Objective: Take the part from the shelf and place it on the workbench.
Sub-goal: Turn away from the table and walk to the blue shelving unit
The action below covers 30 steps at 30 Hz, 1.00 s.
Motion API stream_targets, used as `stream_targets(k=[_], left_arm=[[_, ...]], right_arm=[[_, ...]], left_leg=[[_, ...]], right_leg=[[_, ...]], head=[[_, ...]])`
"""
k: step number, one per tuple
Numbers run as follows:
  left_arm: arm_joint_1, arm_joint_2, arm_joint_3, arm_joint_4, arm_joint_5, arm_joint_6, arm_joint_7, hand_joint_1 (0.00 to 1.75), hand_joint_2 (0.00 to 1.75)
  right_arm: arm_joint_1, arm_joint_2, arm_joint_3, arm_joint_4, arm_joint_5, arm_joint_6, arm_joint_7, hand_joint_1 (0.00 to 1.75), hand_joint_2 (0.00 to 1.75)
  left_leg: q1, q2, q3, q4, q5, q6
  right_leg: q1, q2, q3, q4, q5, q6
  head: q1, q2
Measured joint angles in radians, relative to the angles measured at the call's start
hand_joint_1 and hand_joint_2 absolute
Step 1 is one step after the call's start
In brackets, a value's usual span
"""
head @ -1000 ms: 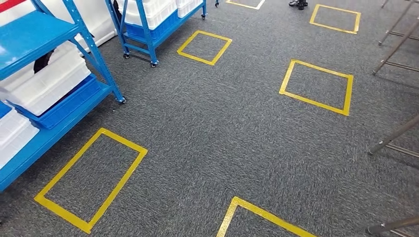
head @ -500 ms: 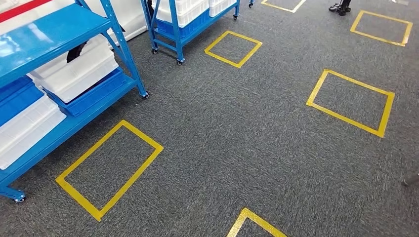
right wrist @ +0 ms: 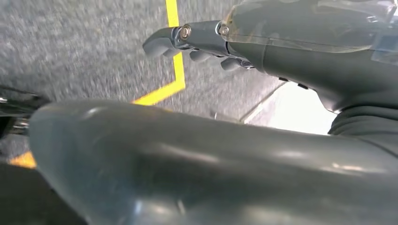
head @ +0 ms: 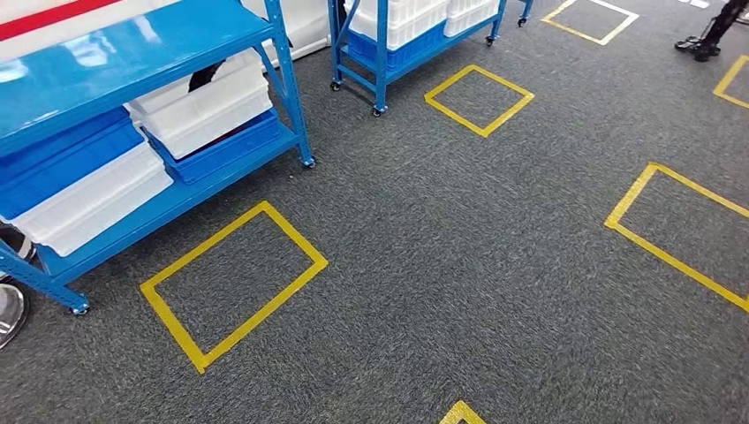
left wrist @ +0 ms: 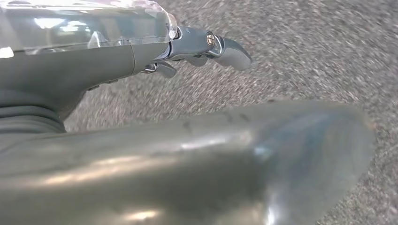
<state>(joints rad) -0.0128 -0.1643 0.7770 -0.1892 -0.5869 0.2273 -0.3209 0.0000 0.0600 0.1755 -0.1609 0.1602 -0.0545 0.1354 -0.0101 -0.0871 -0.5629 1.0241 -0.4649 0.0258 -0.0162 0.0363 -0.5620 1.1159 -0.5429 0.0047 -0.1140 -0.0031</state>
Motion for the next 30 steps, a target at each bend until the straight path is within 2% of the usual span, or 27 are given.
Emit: stream_targets(k=[1, 2, 3, 4, 5, 7, 8, 9, 10, 11, 12, 13, 14, 16, 18, 19, 20, 21, 22, 24, 26, 27, 28, 29, 30], left_arm=[[0.000, 0.000, -0.002, 0.000, -0.001, -0.002, 0.001, 0.00, 0.00], [-0.001, 0.001, -0.004, 0.000, -0.003, -0.004, 0.001, 0.00, 0.00], [-0.001, 0.001, -0.005, 0.000, -0.004, -0.005, 0.002, 0.00, 0.00], [-0.001, 0.002, -0.007, 0.000, -0.005, -0.006, 0.002, 0.00, 0.00], [0.001, 0.003, -0.008, 0.000, -0.006, -0.007, 0.002, 0.00, 0.00], [0.002, 0.005, -0.009, 0.000, -0.008, -0.009, 0.002, 0.00, 0.00], [0.001, 0.005, -0.010, 0.000, -0.009, -0.011, 0.002, 0.00, 0.00], [-0.001, 0.006, -0.011, 0.000, -0.010, -0.014, 0.002, 0.00, 0.00], [-0.002, 0.006, -0.011, 0.000, -0.012, -0.016, 0.002, 0.00, 0.00], [-0.001, 0.006, -0.012, 0.000, -0.013, -0.018, 0.003, 0.00, 0.00], [0.000, 0.006, -0.013, 0.000, -0.015, -0.018, 0.003, 0.00, 0.00], [0.002, 0.006, -0.014, 0.000, -0.016, -0.019, 0.004, 0.00, 0.00], [0.004, 0.006, -0.015, 0.000, -0.018, -0.020, 0.005, 0.00, 0.00], [0.003, 0.008, -0.017, 0.000, -0.021, -0.020, 0.005, 0.00, 0.00], [0.001, 0.011, -0.019, 0.000, -0.022, -0.021, 0.005, 0.00, 0.00], [0.002, 0.011, -0.021, 0.000, -0.023, -0.020, 0.005, 0.00, 0.00], [0.004, 0.012, -0.022, 0.000, -0.024, -0.020, 0.006, 0.00, 0.00], [0.006, 0.012, -0.023, 0.000, -0.024, -0.020, 0.006, 0.00, 0.00], [0.006, 0.013, -0.025, 0.000, -0.024, -0.020, 0.006, 0.00, 0.00], [0.002, 0.013, -0.027, 0.000, -0.026, -0.021, 0.005, 0.00, 0.00], [-0.002, 0.013, -0.029, 0.000, -0.029, -0.022, 0.005, 0.00, 0.00], [-0.002, 0.013, -0.031, 0.000, -0.030, -0.024, 0.005, 0.00, 0.00], [0.000, 0.013, -0.032, 0.001, -0.031, -0.026, 0.005, 0.00, 0.00], [0.002, 0.013, -0.033, 0.001, -0.032, -0.027, 0.005, 0.00, 0.00], [0.004, 0.013, -0.034, 0.001, -0.033, -0.029, 0.005, 0.00, 0.00]], right_arm=[[0.001, 0.000, 0.000, 0.001, 0.000, 0.000, 0.000, 0.00, 0.00], [0.001, 0.000, 0.000, 0.001, 0.000, 0.000, -0.001, 0.00, 0.00], [0.000, 0.000, 0.000, 0.002, 0.000, 0.000, -0.001, 0.00, 0.00], [-0.002, 0.000, 0.000, 0.002, 0.000, 0.000, -0.001, 0.00, 0.00], [-0.003, 0.001, 0.000, 0.001, 0.000, 0.000, -0.001, 0.00, 0.00], [-0.002, 0.003, 0.000, 0.001, 0.000, 0.001, -0.001, 0.00, 0.00], [0.000, 0.003, 0.000, 0.001, 0.001, 0.001, -0.001, 0.00, 0.00], [0.003, 0.003, 0.000, 0.001, 0.001, 0.002, 0.000, 0.00, 0.00], [0.004, 0.003, 0.000, 0.001, 0.001, 0.002, 0.000, 0.00, 0.00], [0.005, 0.003, 0.000, 0.001, 0.001, 0.003, 0.000, 0.00, 0.00], [0.005, 0.003, 0.000, 0.001, 0.001, 0.003, 0.000, 0.00, 0.00], [0.004, 0.003, -0.001, 0.001, 0.000, 0.003, 0.000, 0.00, 0.00], [0.003, 0.003, -0.001, 0.001, 0.000, 0.003, 0.000, 0.00, 0.00], [0.003, 0.004, -0.001, 0.002, -0.001, 0.003, 0.002, 0.00, 0.00], [0.000, 0.004, -0.003, 0.002, -0.008, -0.002, 0.005, 0.00, 0.00], [-0.003, 0.005, -0.006, 0.002, -0.014, -0.008, 0.005, 0.00, 0.00], [-0.006, 0.006, -0.009, 0.001, -0.022, -0.015, 0.004, 0.00, 0.00], [-0.008, 0.006, -0.013, 0.001, -0.029, -0.022, 0.004, 0.00, 0.00], [-0.009, 0.007, -0.018, 0.000, -0.035, -0.027, 0.003, 0.00, 0.00], [-0.008, 0.007, -0.027, 0.000, -0.041, -0.029, 0.004, 0.00, 0.00], [-0.007, 0.007, -0.033, 0.000, -0.044, -0.028, 0.004, 0.00, 0.00], [-0.005, 0.006, -0.034, 0.000, -0.045, -0.028, 0.004, 0.00, 0.00], [-0.004, 0.005, -0.035, 0.000, -0.045, -0.027, 0.005, 0.00, 0.00], [-0.001, 0.004, -0.037, 0.000, -0.045, -0.027, 0.005, 0.00, 0.00], [0.003, 0.003, -0.039, 0.001, -0.045, -0.026, 0.005, 0.00, 0.00]], left_leg=[[0.000, -0.011, 0.001, 0.002, -0.003, -0.005], [0.001, -0.020, -0.001, 0.003, -0.006, -0.011], [0.002, -0.029, -0.003, 0.002, -0.006, -0.018], [0.003, -0.038, -0.005, 0.001, -0.007, -0.024], [0.004, -0.031, -0.006, 0.004, -0.009, -0.029], [0.003, 0.018, -0.027, 0.055, -0.036, -0.039], [0.004, 0.049, -0.053, 0.108, -0.061, -0.043], [0.006, 0.068, -0.090, 0.176, -0.090, -0.047], [0.009, 0.075, -0.127, 0.240, -0.111, -0.050], [0.010, 0.078, -0.154, 0.280, -0.115, -0.051], [0.011, 0.080, -0.164, 0.287, -0.101, -0.050], [0.010, 0.083, -0.153, 0.251, -0.068, -0.046], [0.007, 0.093, -0.126, 0.186, -0.025, -0.038], [-0.006, 0.131, -0.071, 0.072, 0.020, -0.019], [-0.019, 0.148, -0.050, 0.032, 0.015, -0.004], [-0.020, 0.139, -0.043, 0.023, 0.013, 0.002], [-0.017, 0.129, -0.033, 0.012, 0.010, 0.007], [-0.014, 0.122, -0.018, 0.000, 0.008, 0.011], [-0.010, 0.116, -0.003, -0.011, 0.006, 0.015], [-0.006, 0.104, 0.017, -0.022, 0.000, 0.020], [-0.003, 0.089, 0.031, -0.023, -0.013, 0.019], [-0.002, 0.083, 0.041, -0.022, -0.021, 0.016], [0.001, 0.077, 0.054, -0.022, -0.031, 0.012], [0.005, 0.073, 0.068, -0.021, -0.042, 0.006], [0.008, 0.070, 0.080, -0.019, -0.053, -0.001]], right_leg=[[-0.001, 0.019, 0.013, -0.044, 0.019, -0.002], [0.000, 0.033, 0.020, -0.066, 0.022, -0.005], [0.002, 0.035, 0.021, -0.072, 0.018, -0.009], [0.002, 0.026, 0.024, -0.074, 0.017, -0.015], [0.002, 0.015, 0.028, -0.079, 0.017, -0.022], [0.000, -0.009, 0.040, -0.088, 0.015, -0.035], [0.001, -0.022, 0.046, -0.090, 0.012, -0.040], [0.004, -0.036, 0.051, -0.091, 0.007, -0.043], [0.006, -0.049, 0.056, -0.091, 0.001, -0.045], [0.009, -0.062, 0.063, -0.091, -0.006, -0.045], [0.011, -0.075, 0.071, -0.091, -0.013, -0.045], [0.013, -0.086, 0.081, -0.091, -0.022, -0.045], [0.015, -0.098, 0.093, -0.091, -0.031, -0.045], [0.018, -0.120, 0.114, -0.094, -0.049, -0.038], [0.018, -0.138, 0.128, -0.098, -0.056, -0.027], [0.016, -0.143, 0.135, -0.096, -0.055, -0.021], [0.014, -0.140, 0.139, -0.088, -0.052, -0.016], [0.012, -0.122, 0.136, -0.064, -0.050, -0.012], [0.010, -0.097, 0.119, -0.027, -0.055, -0.008], [0.005, -0.049, 0.044, 0.087, -0.094, -0.002], [-0.001, -0.038, -0.041, 0.178, -0.135, 0.006], [-0.004, -0.038, -0.066, 0.185, -0.133, 0.011], [-0.006, -0.038, -0.076, 0.161, -0.109, 0.015], [-0.009, -0.038, -0.074, 0.109, -0.063, 0.019], [-0.012, -0.038, -0.068, 0.051, -0.005, 0.023]], head=[[0.000, 0.000], [0.000, 0.000], [0.000, 0.000], [0.000, 0.000], [0.000, 0.000], [0.000, 0.000], [0.000, 0.000], [0.000, 0.000], [0.000, 0.000], [0.000, 0.000], [0.000, 0.000], [0.000, 0.000], [0.000, 0.000], [0.000, 0.000], [-0.001, 0.000], [-0.001, 0.000], [-0.001, 0.000], [-0.001, 0.000], [-0.001, 0.000], [-0.001, 0.000], [-0.001, 0.000], [-0.001, 0.000], [-0.001, 0.000], [-0.001, 0.000], [-0.001, 0.000]])
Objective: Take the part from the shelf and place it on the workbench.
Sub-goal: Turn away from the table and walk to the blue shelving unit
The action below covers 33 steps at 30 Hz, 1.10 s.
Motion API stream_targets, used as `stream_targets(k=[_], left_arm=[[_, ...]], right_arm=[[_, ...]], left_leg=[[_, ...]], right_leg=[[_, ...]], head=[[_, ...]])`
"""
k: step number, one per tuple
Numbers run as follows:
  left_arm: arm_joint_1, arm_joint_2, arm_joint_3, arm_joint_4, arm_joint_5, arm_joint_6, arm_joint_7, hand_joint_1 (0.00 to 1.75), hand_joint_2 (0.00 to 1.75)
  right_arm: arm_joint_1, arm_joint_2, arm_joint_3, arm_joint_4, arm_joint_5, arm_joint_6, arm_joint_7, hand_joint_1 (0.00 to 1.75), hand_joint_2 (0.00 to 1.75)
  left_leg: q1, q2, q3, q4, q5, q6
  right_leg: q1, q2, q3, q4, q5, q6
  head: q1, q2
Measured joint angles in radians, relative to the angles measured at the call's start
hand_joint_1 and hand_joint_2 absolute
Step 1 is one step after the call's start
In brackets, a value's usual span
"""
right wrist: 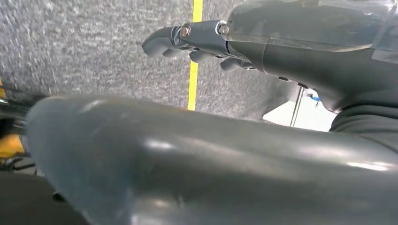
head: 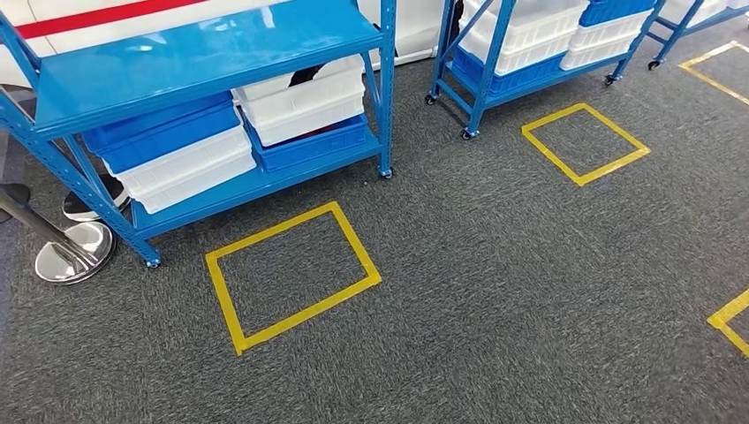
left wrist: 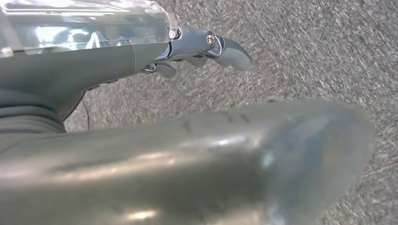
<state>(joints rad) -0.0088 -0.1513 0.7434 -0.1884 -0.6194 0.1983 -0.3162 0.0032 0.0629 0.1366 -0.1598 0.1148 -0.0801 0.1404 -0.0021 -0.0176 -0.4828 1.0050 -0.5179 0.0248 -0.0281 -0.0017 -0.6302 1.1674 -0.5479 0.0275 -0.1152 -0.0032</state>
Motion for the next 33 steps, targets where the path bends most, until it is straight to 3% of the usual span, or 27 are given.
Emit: stream_targets(k=[2, 3, 6, 8, 10, 12, 13, 14, 16, 18, 20, 22, 24, 26, 27, 28, 30, 31, 33], left_arm=[[0.001, 0.000, -0.001, 0.000, -0.002, -0.002, 0.000, 0.00, 0.00], [0.000, 0.001, -0.001, 0.000, -0.002, -0.003, -0.001, 0.00, 0.00], [-0.004, 0.001, -0.002, 0.000, -0.006, -0.004, -0.001, 0.00, 0.00], [-0.005, 0.002, -0.002, 0.000, -0.008, -0.005, 0.000, 0.00, 0.00], [-0.006, 0.001, -0.003, 0.000, -0.009, -0.006, 0.000, 0.00, 0.00], [-0.004, 0.001, -0.003, 0.000, -0.010, -0.006, 0.001, 0.00, 0.00], [-0.002, 0.001, -0.003, 0.000, -0.010, -0.006, 0.002, 0.00, 0.00], [-0.001, 0.001, -0.003, 0.001, -0.010, -0.006, 0.002, 0.00, 0.00], [-0.001, 0.003, -0.003, 0.001, -0.011, -0.006, 0.003, 0.00, 0.00], [-0.004, 0.005, -0.003, 0.001, -0.013, -0.005, 0.003, 0.00, 0.00], [-0.006, 0.006, -0.004, 0.002, -0.014, -0.004, 0.002, 0.00, 0.00], [-0.006, 0.008, -0.005, 0.002, -0.017, -0.001, -0.001, 0.00, 0.00], [-0.009, 0.008, -0.006, 0.002, -0.018, 0.002, -0.007, 0.00, 0.00], [-0.013, 0.008, -0.007, 0.002, -0.019, 0.005, -0.009, 0.00, 0.00], [-0.013, 0.008, -0.007, 0.002, -0.019, 0.005, -0.010, 0.00, 0.00], [-0.013, 0.008, -0.008, 0.002, -0.019, 0.006, -0.010, 0.00, 0.00], [-0.010, 0.007, -0.009, 0.003, -0.019, 0.005, -0.011, 0.00, 0.00], [-0.010, 0.006, -0.009, 0.003, -0.019, 0.005, -0.011, 0.00, 0.00], [-0.012, 0.005, -0.009, 0.004, -0.019, 0.004, -0.012, 0.00, 0.00]], right_arm=[[0.005, -0.001, -0.003, 0.002, 0.000, 0.002, 0.000, 0.00, 0.00], [0.005, -0.001, -0.004, 0.003, 0.000, 0.003, -0.001, 0.00, 0.00], [0.002, -0.001, -0.007, 0.003, 0.000, 0.004, 0.000, 0.00, 0.00], [0.003, -0.002, -0.009, 0.003, -0.002, 0.005, 0.000, 0.00, 0.00], [0.003, -0.002, -0.010, 0.003, -0.003, 0.005, 0.000, 0.00, 0.00], [0.002, -0.002, -0.011, 0.003, -0.003, 0.007, 0.000, 0.00, 0.00], [0.002, -0.002, -0.011, 0.003, 0.000, 0.009, 0.000, 0.00, 0.00], [0.002, -0.002, -0.011, 0.003, 0.006, 0.012, 0.000, 0.00, 0.00], [0.006, -0.001, -0.009, 0.004, 0.023, 0.020, 0.002, 0.00, 0.00], [0.007, 0.000, -0.008, 0.005, 0.032, 0.027, 0.003, 0.00, 0.00], [0.001, 0.000, -0.006, 0.005, 0.035, 0.029, 0.004, 0.00, 0.00], [-0.003, 0.000, -0.005, 0.004, 0.037, 0.031, 0.005, 0.00, 0.00], [-0.005, 0.000, -0.004, 0.003, 0.041, 0.031, 0.006, 0.00, 0.00], [-0.006, 0.000, -0.004, 0.003, 0.043, 0.030, 0.006, 0.00, 0.00], [-0.006, -0.001, -0.004, 0.003, 0.044, 0.030, 0.006, 0.00, 0.00], [-0.006, -0.002, -0.003, 0.003, 0.045, 0.029, 0.006, 0.00, 0.00], [-0.003, -0.005, -0.003, 0.003, 0.045, 0.029, 0.006, 0.00, 0.00], [0.000, -0.006, -0.002, 0.004, 0.045, 0.029, 0.006, 0.00, 0.00], [0.003, -0.007, -0.002, 0.006, 0.042, 0.025, 0.006, 0.00, 0.00]], left_leg=[[0.002, -0.004, 0.011, 0.004, -0.020, -0.015], [0.002, -0.005, 0.015, 0.006, -0.026, -0.023], [0.003, -0.003, 0.013, 0.034, -0.023, -0.042], [0.005, 0.004, -0.036, 0.124, -0.027, -0.050], [0.007, 0.010, -0.121, 0.247, -0.072, -0.056], [0.007, 0.011, -0.185, 0.303, -0.119, -0.053], [0.006, 0.011, -0.195, 0.284, -0.115, -0.047], [0.003, 0.015, -0.192, 0.239, -0.086, -0.037], [-0.011, 0.044, -0.174, 0.121, 0.020, -0.010], [-0.026, 0.069, -0.162, 0.059, 0.089, 0.003], [-0.031, 0.057, -0.151, 0.046, 0.094, 0.003], [-0.025, 0.037, -0.130, 0.024, 0.095, 0.007], [-0.018, 0.021, -0.110, 0.007, 0.092, 0.012], [-0.017, 0.002, -0.100, 0.005, 0.083, 0.015], [-0.016, -0.010, -0.094, 0.006, 0.077, 0.015], [-0.015, -0.022, -0.085, 0.008, 0.071, 0.013], [-0.012, -0.047, -0.068, 0.012, 0.056, 0.006], [-0.011, -0.058, -0.064, 0.016, 0.049, 0.001], [-0.009, -0.077, -0.066, 0.023, 0.041, -0.010]], right_leg=[[0.001, 0.000, 0.006, -0.081, 0.070, -0.008], [0.003, 0.000, 0.004, -0.094, 0.080, -0.018], [0.004, 0.001, 0.020, -0.102, 0.069, -0.046], [0.004, -0.001, 0.042, -0.110, 0.058, -0.057], [0.008, -0.002, 0.061, -0.114, 0.044, -0.064], [0.013, -0.003, 0.084, -0.116, 0.025, -0.067], [0.017, -0.006, 0.098, -0.116, 0.015, -0.069], [0.021, -0.010, 0.114, -0.117, 0.004, -0.069], [0.027, -0.024, 0.142, -0.119, -0.017, -0.069], [0.027, -0.037, 0.157, -0.123, -0.032, -0.061], [0.026, -0.051, 0.171, -0.134, -0.042, -0.047], [0.025, -0.042, 0.178, -0.120, -0.060, -0.037], [0.021, -0.015, 0.131, -0.029, -0.102, -0.029], [0.017, -0.004, 0.045, 0.098, -0.139, -0.022], [0.015, -0.003, 0.012, 0.132, -0.132, -0.019], [0.014, -0.002, -0.003, 0.130, -0.105, -0.017], [0.010, 0.013, 0.014, 0.027, -0.006, -0.015], [0.008, 0.037, 0.029, -0.029, 0.032, -0.015], [0.005, 0.079, 0.046, -0.097, 0.063, -0.020]], head=[[0.000, 0.000], [0.000, 0.000], [-0.001, 0.000], [-0.001, 0.000], [-0.001, 0.000], [-0.001, 0.000], [-0.001, 0.000], [-0.001, 0.000], [0.000, 0.000], [0.000, 0.000], [0.000, 0.000], [0.000, 0.000], [0.000, 0.000], [0.000, 0.000], [0.000, 0.000], [0.000, 0.000], [0.000, 0.000], [0.000, 0.000], [-0.001, 0.000]])
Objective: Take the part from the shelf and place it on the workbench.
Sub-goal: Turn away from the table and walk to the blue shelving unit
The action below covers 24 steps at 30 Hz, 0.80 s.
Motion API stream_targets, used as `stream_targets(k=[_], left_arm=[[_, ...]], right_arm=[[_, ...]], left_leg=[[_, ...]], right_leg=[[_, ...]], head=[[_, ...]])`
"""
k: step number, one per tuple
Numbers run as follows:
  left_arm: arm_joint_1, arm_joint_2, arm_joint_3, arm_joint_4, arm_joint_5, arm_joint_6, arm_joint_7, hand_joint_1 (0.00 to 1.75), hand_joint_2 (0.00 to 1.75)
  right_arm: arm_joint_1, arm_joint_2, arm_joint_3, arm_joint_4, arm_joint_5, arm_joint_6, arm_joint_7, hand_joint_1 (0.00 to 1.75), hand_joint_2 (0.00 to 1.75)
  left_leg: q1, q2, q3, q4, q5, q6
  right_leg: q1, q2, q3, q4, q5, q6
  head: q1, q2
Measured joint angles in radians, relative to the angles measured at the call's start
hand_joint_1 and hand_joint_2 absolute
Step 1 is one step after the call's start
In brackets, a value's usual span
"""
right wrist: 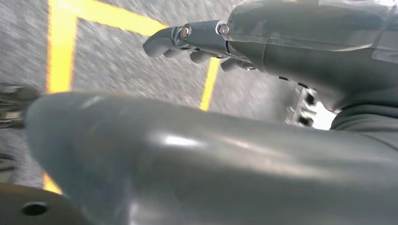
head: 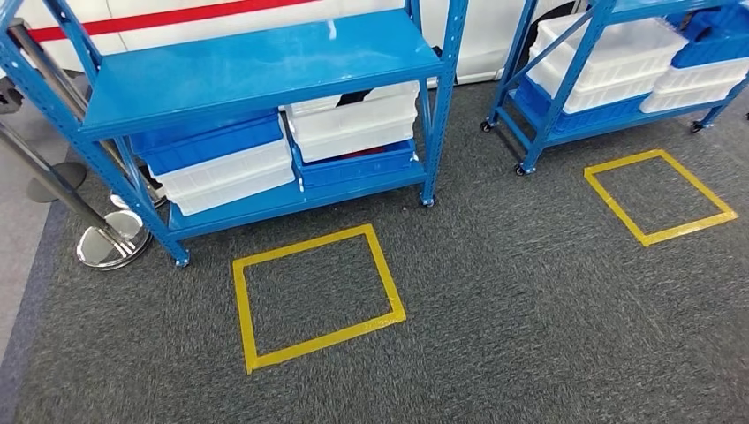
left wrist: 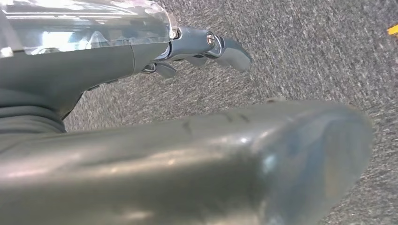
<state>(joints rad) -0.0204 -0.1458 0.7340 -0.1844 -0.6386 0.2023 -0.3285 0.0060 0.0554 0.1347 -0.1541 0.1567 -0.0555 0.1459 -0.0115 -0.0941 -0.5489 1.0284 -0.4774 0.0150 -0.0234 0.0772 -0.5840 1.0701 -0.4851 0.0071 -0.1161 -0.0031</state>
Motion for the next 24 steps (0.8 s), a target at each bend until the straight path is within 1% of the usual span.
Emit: stream_targets(k=[1, 2, 3, 4, 5, 6, 7, 8, 9, 10, 11, 12, 13, 14, 15, 16, 18, 19, 20, 21, 22, 23, 24], left_arm=[[-0.001, 0.000, 0.000, 0.000, 0.001, -0.002, -0.001, 0.00, 0.00], [-0.002, 0.000, 0.000, 0.000, 0.002, -0.004, -0.002, 0.00, 0.00], [0.000, 0.001, 0.000, 0.000, 0.004, -0.007, -0.004, 0.00, 0.00], [0.002, 0.001, 0.000, 0.000, 0.006, -0.010, -0.005, 0.00, 0.00], [0.002, 0.002, 0.000, 0.000, 0.008, -0.012, -0.006, 0.00, 0.00], [0.001, 0.002, 0.000, 0.001, 0.009, -0.014, -0.006, 0.00, 0.00], [0.000, 0.001, 0.000, 0.001, 0.010, -0.015, -0.006, 0.00, 0.00], [-0.001, 0.001, 0.000, 0.001, 0.010, -0.015, -0.006, 0.00, 0.00], [-0.001, 0.001, 0.000, 0.001, 0.010, -0.016, -0.005, 0.00, 0.00], [-0.001, 0.001, 0.000, 0.001, 0.010, -0.015, -0.005, 0.00, 0.00], [0.000, 0.002, 0.000, 0.001, 0.011, -0.015, -0.004, 0.00, 0.00], [0.001, 0.002, 0.000, 0.001, 0.011, -0.015, -0.004, 0.00, 0.00], [0.001, 0.003, 0.000, 0.001, 0.011, -0.016, -0.003, 0.00, 0.00], [0.000, 0.004, 0.000, 0.001, 0.011, -0.016, -0.003, 0.00, 0.00], [-0.002, 0.004, 0.000, 0.001, 0.011, -0.017, -0.004, 0.00, 0.00], [-0.003, 0.005, 0.000, 0.001, 0.010, -0.018, -0.004, 0.00, 0.00], [-0.002, 0.005, 0.000, 0.001, 0.009, -0.021, -0.004, 0.00, 0.00], [-0.001, 0.005, 0.000, 0.001, 0.009, -0.022, -0.005, 0.00, 0.00], [0.000, 0.005, 0.000, 0.001, 0.008, -0.023, -0.005, 0.00, 0.00], [-0.001, 0.005, 0.000, 0.001, 0.008, -0.024, -0.005, 0.00, 0.00], [-0.001, 0.005, 0.000, 0.001, 0.007, -0.025, -0.004, 0.00, 0.00], [-0.002, 0.005, 0.000, 0.001, 0.007, -0.025, -0.004, 0.00, 0.00], [-0.002, 0.005, 0.000, 0.001, 0.007, -0.026, -0.004, 0.00, 0.00]], right_arm=[[0.000, 0.000, 0.000, 0.001, -0.007, -0.007, 0.000, 0.00, 0.00], [-0.002, 0.000, -0.001, 0.001, -0.017, -0.018, -0.001, 0.00, 0.00], [-0.004, 0.001, -0.003, 0.000, -0.028, -0.029, -0.001, 0.00, 0.00], [-0.004, 0.001, -0.006, 0.000, -0.036, -0.039, -0.002, 0.00, 0.00], [-0.004, 0.002, -0.008, 0.000, -0.040, -0.046, -0.003, 0.00, 0.00], [-0.002, 0.002, -0.009, 0.000, -0.042, -0.050, -0.003, 0.00, 0.00], [-0.001, 0.001, -0.010, 0.000, -0.043, -0.052, -0.003, 0.00, 0.00], [0.001, 0.000, -0.011, 0.000, -0.044, -0.052, -0.004, 0.00, 0.00], [0.001, 0.000, -0.012, 0.000, -0.044, -0.052, -0.006, 0.00, 0.00], [0.001, -0.001, -0.014, 0.000, -0.044, -0.051, -0.008, 0.00, 0.00], [0.001, -0.001, -0.015, 0.000, -0.045, -0.049, -0.010, 0.00, 0.00], [0.000, -0.002, -0.016, 0.000, -0.045, -0.048, -0.011, 0.00, 0.00], [0.000, -0.002, -0.017, 0.000, -0.046, -0.047, -0.012, 0.00, 0.00], [-0.001, -0.002, -0.017, 0.000, -0.046, -0.045, -0.012, 0.00, 0.00], [-0.001, -0.002, -0.017, 0.000, -0.047, -0.044, -0.012, 0.00, 0.00], [-0.002, -0.002, -0.017, 0.000, -0.048, -0.044, -0.012, 0.00, 0.00], [-0.004, -0.002, -0.018, 0.000, -0.048, -0.043, -0.012, 0.00, 0.00], [-0.005, -0.003, -0.018, -0.001, -0.048, -0.043, -0.012, 0.00, 0.00], [-0.006, -0.003, -0.018, -0.001, -0.049, -0.042, -0.013, 0.00, 0.00], [-0.007, -0.004, -0.018, -0.001, -0.049, -0.041, -0.013, 0.00, 0.00], [-0.007, -0.004, -0.019, -0.001, -0.049, -0.039, -0.013, 0.00, 0.00], [-0.007, -0.004, -0.019, -0.001, -0.049, -0.037, -0.013, 0.00, 0.00], [-0.007, -0.004, -0.020, -0.001, -0.049, -0.035, -0.014, 0.00, 0.00]], left_leg=[[0.001, -0.009, -0.003, 0.001, 0.000, -0.006], [0.003, -0.018, -0.005, 0.000, 0.000, -0.012], [0.004, -0.013, -0.005, 0.001, -0.002, -0.018], [0.004, 0.003, -0.009, 0.011, -0.010, -0.024], [0.004, 0.026, -0.022, 0.040, -0.026, -0.031], [0.007, 0.053, -0.046, 0.089, -0.049, -0.037], [0.010, 0.071, -0.082, 0.153, -0.075, -0.042], [0.014, 0.080, -0.119, 0.218, -0.096, -0.047], [0.017, 0.083, -0.148, 0.264, -0.105, -0.049], [0.019, 0.085, -0.161, 0.277, -0.094, -0.051], [0.020, 0.086, -0.152, 0.252, -0.067, -0.050], [0.020, 0.086, -0.127, 0.196, -0.028, -0.047], [0.019, 0.087, -0.096, 0.128, 0.005, -0.042], [0.016, 0.088, -0.066, 0.067, 0.023, -0.035], [0.012, 0.090, -0.046, 0.025, 0.028, -0.028], [0.008, 0.091, -0.036, 0.003, 0.022, -0.021], [0.007, 0.089, -0.019, -0.012, 0.014, -0.007], [0.009, 0.089, -0.006, -0.020, 0.012, 0.000], [0.011, 0.088, 0.008, -0.025, 0.009, 0.006], [0.012, 0.089, 0.020, -0.029, 0.007, 0.010], [0.011, 0.089, 0.028, -0.030, 0.001, 0.013], [0.011, 0.089, 0.033, -0.030, -0.005, 0.015], [0.010, 0.089, 0.041, -0.030, -0.013, 0.015]], right_leg=[[0.001, 0.008, 0.001, -0.004, -0.004, -0.004], [0.000, 0.002, 0.004, -0.011, -0.004, -0.010], [0.000, -0.007, 0.008, -0.016, -0.004, -0.016], [-0.001, -0.015, 0.013, -0.020, -0.005, -0.023], [-0.002, -0.024, 0.019, -0.025, -0.006, -0.030], [-0.002, -0.033, 0.024, -0.028, -0.008, -0.035], [0.000, -0.042, 0.027, -0.029, -0.012, -0.039], [0.001, -0.050, 0.030, -0.029, -0.016, -0.040], [0.001, -0.056, 0.033, -0.029, -0.020, -0.041], [0.001, -0.061, 0.038, -0.029, -0.025, -0.040], [0.001, -0.064, 0.044, -0.029, -0.030, -0.038], [0.001, -0.067, 0.052, -0.029, -0.035, -0.036], [0.002, -0.070, 0.060, -0.030, -0.041, -0.034], [0.003, -0.072, 0.066, -0.030, -0.047, -0.030], [0.003, -0.073, 0.071, -0.032, -0.051, -0.024], [0.003, -0.074, 0.076, -0.030, -0.052, -0.017], [0.001, -0.076, 0.086, -0.024, -0.051, -0.004], [0.000, -0.076, 0.087, -0.010, -0.053, 0.000], [0.000, -0.076, 0.077, 0.015, -0.064, 0.003], [0.000, -0.076, 0.052, 0.059, -0.083, 0.005], [0.000, -0.076, 0.014, 0.117, -0.107, 0.008], [0.001, -0.076, -0.031, 0.179, -0.130, 0.011], [0.000, -0.076, -0.071, 0.225, -0.142, 0.013]], head=[[0.000, 0.000], [0.000, 0.000], [0.000, 0.000], [0.000, 0.000], [-0.001, 0.000], [-0.001, 0.000], [-0.001, 0.000], [-0.001, 0.000], [-0.001, 0.000], [-0.001, 0.000], [-0.001, 0.000], [-0.001, 0.000], [-0.001, 0.000], [-0.001, 0.000], [-0.001, 0.000], [-0.001, 0.000], [-0.001, 0.000], [-0.001, 0.000], [-0.001, 0.000], [0.000, 0.000], [0.000, 0.000], [0.000, 0.000], [0.000, 0.000]])
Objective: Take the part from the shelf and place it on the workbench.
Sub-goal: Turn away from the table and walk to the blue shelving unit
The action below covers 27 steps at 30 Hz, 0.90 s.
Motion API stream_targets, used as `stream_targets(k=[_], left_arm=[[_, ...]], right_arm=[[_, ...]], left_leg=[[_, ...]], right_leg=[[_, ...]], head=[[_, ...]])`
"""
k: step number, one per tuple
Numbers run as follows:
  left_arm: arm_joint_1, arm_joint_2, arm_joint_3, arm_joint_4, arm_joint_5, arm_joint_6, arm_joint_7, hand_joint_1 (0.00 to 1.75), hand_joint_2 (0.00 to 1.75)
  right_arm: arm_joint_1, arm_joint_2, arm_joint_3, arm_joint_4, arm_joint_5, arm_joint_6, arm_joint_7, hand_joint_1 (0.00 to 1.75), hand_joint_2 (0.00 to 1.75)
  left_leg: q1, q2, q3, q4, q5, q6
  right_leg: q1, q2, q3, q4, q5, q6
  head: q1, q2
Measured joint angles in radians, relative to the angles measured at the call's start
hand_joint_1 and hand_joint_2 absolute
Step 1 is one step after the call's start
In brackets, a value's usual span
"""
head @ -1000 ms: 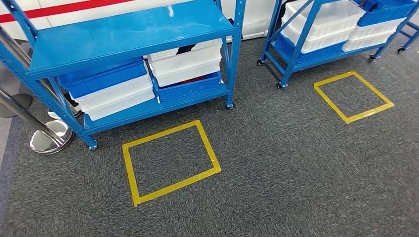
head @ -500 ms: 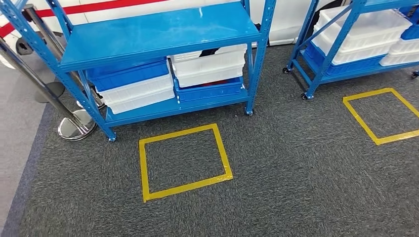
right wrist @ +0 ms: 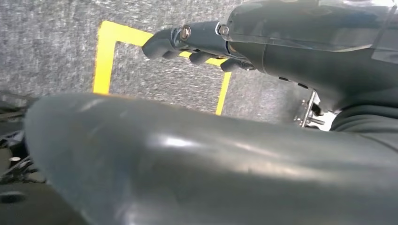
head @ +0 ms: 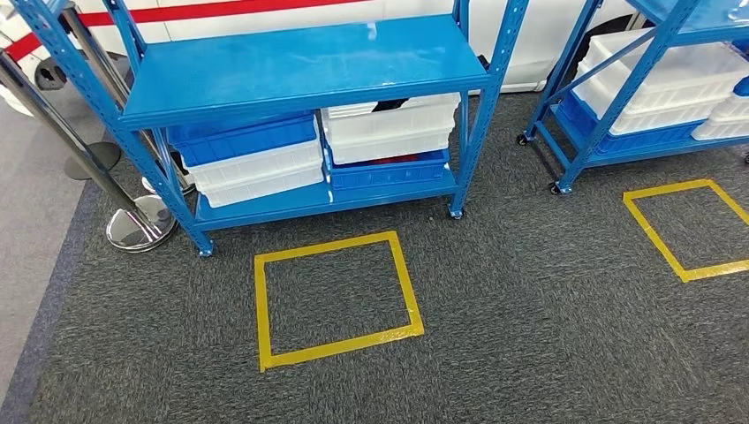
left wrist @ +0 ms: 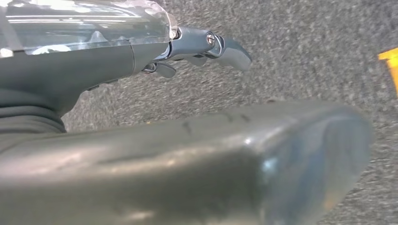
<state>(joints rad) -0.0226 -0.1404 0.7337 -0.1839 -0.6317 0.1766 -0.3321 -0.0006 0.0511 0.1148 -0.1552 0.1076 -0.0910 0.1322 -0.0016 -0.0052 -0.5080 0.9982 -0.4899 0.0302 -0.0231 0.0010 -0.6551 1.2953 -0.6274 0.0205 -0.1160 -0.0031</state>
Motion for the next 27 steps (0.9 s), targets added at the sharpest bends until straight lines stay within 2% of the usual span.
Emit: stream_targets(k=[1, 2, 3, 4, 6, 7, 9, 10, 11, 13, 15, 16, 17, 18, 21, 22, 23, 25, 26, 27], left_arm=[[0.000, 0.000, 0.000, 0.000, 0.000, -0.001, 0.000, 0.00, 0.00], [0.002, 0.000, 0.000, 0.000, 0.000, -0.002, 0.001, 0.00, 0.00], [0.004, 0.000, 0.000, 0.000, 0.000, -0.004, 0.002, 0.00, 0.00], [0.006, 0.000, 0.000, 0.000, 0.000, -0.005, 0.002, 0.00, 0.00], [0.006, 0.000, 0.000, 0.001, 0.000, -0.007, 0.002, 0.00, 0.00], [0.005, 0.000, 0.000, 0.001, 0.000, -0.008, 0.002, 0.00, 0.00], [0.000, 0.002, 0.000, 0.001, -0.002, -0.009, 0.001, 0.00, 0.00], [-0.002, 0.004, 0.000, 0.001, -0.004, -0.010, 0.000, 0.00, 0.00], [-0.003, 0.005, -0.001, 0.001, -0.007, -0.011, -0.001, 0.00, 0.00], [-0.004, 0.006, -0.002, 0.001, -0.013, -0.015, -0.002, 0.00, 0.00], [-0.002, 0.006, -0.004, 0.001, -0.017, -0.018, -0.002, 0.00, 0.00], [0.000, 0.006, -0.005, 0.001, -0.019, -0.019, -0.002, 0.00, 0.00], [0.001, 0.006, -0.007, 0.001, -0.019, -0.019, -0.002, 0.00, 0.00], [0.002, 0.006, -0.008, 0.001, -0.020, -0.020, -0.002, 0.00, 0.00], [0.007, 0.009, -0.009, 0.001, -0.024, -0.023, -0.002, 0.00, 0.00], [0.008, 0.010, -0.010, 0.002, -0.025, -0.023, -0.002, 0.00, 0.00], [0.009, 0.011, -0.011, 0.002, -0.027, -0.024, -0.002, 0.00, 0.00], [0.006, 0.013, -0.013, 0.002, -0.028, -0.024, -0.002, 0.00, 0.00], [0.004, 0.014, -0.013, 0.002, -0.028, -0.024, -0.002, 0.00, 0.00], [0.003, 0.014, -0.014, 0.002, -0.028, -0.024, -0.002, 0.00, 0.00]], right_arm=[[0.001, -0.001, -0.001, 0.000, 0.000, 0.001, 0.000, 0.00, 0.00], [0.002, -0.002, -0.001, 0.000, 0.000, 0.003, -0.001, 0.00, 0.00], [0.004, -0.004, -0.002, 0.000, 0.000, 0.004, -0.001, 0.00, 0.00], [0.007, -0.007, -0.002, 0.000, 0.001, 0.005, -0.002, 0.00, 0.00], [0.011, -0.011, -0.003, 0.001, 0.001, 0.009, -0.004, 0.00, 0.00], [0.011, -0.012, -0.003, 0.002, 0.001, 0.011, -0.005, 0.00, 0.00], [0.008, -0.012, -0.004, 0.002, 0.001, 0.015, -0.006, 0.00, 0.00], [0.008, -0.012, -0.004, 0.002, 0.001, 0.016, -0.006, 0.00, 0.00], [0.008, -0.012, -0.004, 0.002, 0.001, 0.017, -0.004, 0.00, 0.00], [0.009, -0.012, -0.005, 0.002, 0.000, 0.017, 0.001, 0.00, 0.00], [0.009, -0.012, -0.005, 0.002, -0.001, 0.016, 0.005, 0.00, 0.00], [0.009, -0.012, -0.005, 0.002, -0.001, 0.015, 0.007, 0.00, 0.00], [0.009, -0.012, -0.006, 0.002, -0.002, 0.015, 0.009, 0.00, 0.00], [0.009, -0.012, -0.006, 0.002, -0.002, 0.016, 0.010, 0.00, 0.00], [0.011, -0.010, -0.006, 0.002, -0.001, 0.017, 0.011, 0.00, 0.00], [0.010, -0.010, -0.006, 0.002, -0.001, 0.019, 0.011, 0.00, 0.00], [0.008, -0.009, -0.006, 0.002, 0.001, 0.021, 0.011, 0.00, 0.00], [0.004, -0.010, -0.006, 0.002, 0.010, 0.025, 0.010, 0.00, 0.00], [0.003, -0.011, -0.005, 0.002, 0.017, 0.027, 0.009, 0.00, 0.00], [0.002, -0.011, -0.004, 0.002, 0.024, 0.029, 0.007, 0.00, 0.00]], left_leg=[[0.000, -0.001, 0.010, 0.000, -0.009, -0.001], [0.000, -0.002, 0.023, 0.000, -0.018, -0.003], [0.001, -0.003, 0.037, 0.000, -0.029, -0.005], [0.002, -0.003, 0.050, 0.000, -0.041, -0.009], [0.000, -0.003, 0.069, 0.002, -0.064, -0.020], [-0.001, -0.003, 0.076, 0.003, -0.072, -0.027], [-0.002, -0.002, 0.081, 0.012, -0.074, -0.039], [-0.001, -0.001, 0.077, 0.035, -0.068, -0.044], [0.000, -0.001, 0.057, 0.077, -0.062, -0.048], [0.004, 0.000, -0.017, 0.198, -0.077, -0.058], [0.007, 0.000, -0.100, 0.294, -0.138, -0.066], [0.008, 0.000, -0.129, 0.306, -0.164, -0.067], [0.008, 0.000, -0.144, 0.291, -0.171, -0.066], [0.007, 0.000, -0.149, 0.251, -0.150, -0.060], [-0.001, 0.000, -0.139, 0.093, 0.014, -0.035], [-0.006, 0.000, -0.133, 0.068, 0.048, -0.029], [-0.009, -0.001, -0.128, 0.056, 0.059, -0.024], [-0.011, -0.007, -0.099, 0.042, 0.054, -0.012], [-0.009, -0.010, -0.085, 0.033, 0.051, -0.005], [-0.007, -0.013, -0.070, 0.026, 0.047, 0.001]], right_leg=[[0.000, 0.000, -0.026, 0.018, 0.003, 0.002], [0.000, 0.000, -0.034, -0.001, 0.024, 0.001], [0.000, 0.000, -0.028, -0.049, 0.060, 0.000], [0.000, -0.001, -0.015, -0.114, 0.114, -0.002], [0.005, -0.002, 0.004, -0.206, 0.178, -0.013], [0.007, -0.002, 0.007, -0.224, 0.193, -0.020], [0.007, 0.000, 0.016, -0.226, 0.181, -0.036], [0.006, 0.001, 0.026, -0.230, 0.177, -0.042], [0.004, 0.000, 0.039, -0.234, 0.171, -0.048], [0.002, -0.002, 0.065, -0.244, 0.156, -0.055], [0.003, 0.000, 0.089, -0.249, 0.139, -0.057], [0.003, 0.002, 0.103, -0.250, 0.128, -0.057], [0.004, 0.003, 0.119, -0.251, 0.116, -0.056], [0.005, 0.004, 0.135, -0.252, 0.104, -0.055], [0.010, 0.006, 0.174, -0.252, 0.070, -0.049], [0.010, 0.008, 0.184, -0.254, 0.060, -0.043], [0.010, 0.010, 0.194, -0.250, 0.057, -0.035], [0.007, 0.009, 0.203, -0.228, 0.064, -0.021], [0.006, 0.007, 0.193, -0.196, 0.070, -0.016], [0.004, 0.006, 0.170, -0.152, 0.065, -0.013]], head=[[0.000, 0.000], [0.000, 0.000], [0.000, 0.000], [0.000, 0.000], [0.000, 0.000], [-0.001, 0.000], [-0.001, 0.000], [-0.001, 0.000], [-0.001, 0.000], [-0.001, 0.000], [-0.001, 0.000], [-0.001, 0.000], [-0.001, 0.000], [-0.001, 0.000], [-0.001, 0.000], [-0.001, 0.000], [-0.001, 0.000], [-0.001, 0.000], [-0.001, 0.000], [-0.001, 0.000]])
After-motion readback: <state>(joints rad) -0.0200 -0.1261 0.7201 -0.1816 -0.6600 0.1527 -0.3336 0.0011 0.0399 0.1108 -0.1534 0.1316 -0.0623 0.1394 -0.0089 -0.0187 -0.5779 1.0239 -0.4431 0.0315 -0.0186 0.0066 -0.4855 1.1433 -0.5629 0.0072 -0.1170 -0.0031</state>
